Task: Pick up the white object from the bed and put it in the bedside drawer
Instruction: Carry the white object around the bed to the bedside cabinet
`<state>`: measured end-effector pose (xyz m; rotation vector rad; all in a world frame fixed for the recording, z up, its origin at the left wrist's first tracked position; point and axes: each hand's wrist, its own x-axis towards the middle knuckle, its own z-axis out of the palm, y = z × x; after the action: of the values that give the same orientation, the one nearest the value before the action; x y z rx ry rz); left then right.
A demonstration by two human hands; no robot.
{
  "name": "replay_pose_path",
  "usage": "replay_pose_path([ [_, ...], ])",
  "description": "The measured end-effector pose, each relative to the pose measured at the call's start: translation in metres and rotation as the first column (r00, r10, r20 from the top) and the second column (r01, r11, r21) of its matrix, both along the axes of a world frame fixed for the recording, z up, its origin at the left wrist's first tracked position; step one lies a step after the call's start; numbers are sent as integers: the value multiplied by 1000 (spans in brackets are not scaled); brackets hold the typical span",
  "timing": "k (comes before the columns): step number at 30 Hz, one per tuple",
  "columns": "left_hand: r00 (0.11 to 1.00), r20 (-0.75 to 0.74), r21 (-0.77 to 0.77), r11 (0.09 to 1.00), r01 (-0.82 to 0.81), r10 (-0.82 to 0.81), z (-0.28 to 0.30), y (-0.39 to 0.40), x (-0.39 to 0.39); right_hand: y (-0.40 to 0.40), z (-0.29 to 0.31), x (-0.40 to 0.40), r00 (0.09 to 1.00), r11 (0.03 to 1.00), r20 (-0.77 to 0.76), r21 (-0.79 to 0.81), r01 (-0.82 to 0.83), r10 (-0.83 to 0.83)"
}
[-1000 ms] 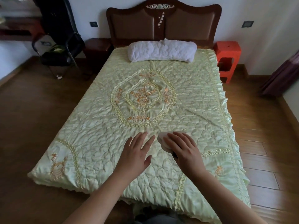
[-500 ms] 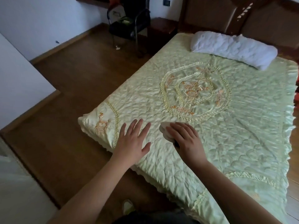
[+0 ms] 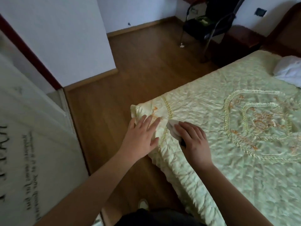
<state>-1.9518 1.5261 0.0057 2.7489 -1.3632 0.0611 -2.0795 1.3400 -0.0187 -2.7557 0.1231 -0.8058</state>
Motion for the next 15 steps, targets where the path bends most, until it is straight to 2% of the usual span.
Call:
replay_pose_path([
  [9, 961, -45, -75, 958, -276, 273, -7, 50, 66, 28, 20, 116, 973, 971, -14, -58, -232, 231],
  [15, 921, -45, -45, 921, -388, 386, -18, 53, 121, 20, 13, 205, 929, 926, -37, -76, -369, 368],
])
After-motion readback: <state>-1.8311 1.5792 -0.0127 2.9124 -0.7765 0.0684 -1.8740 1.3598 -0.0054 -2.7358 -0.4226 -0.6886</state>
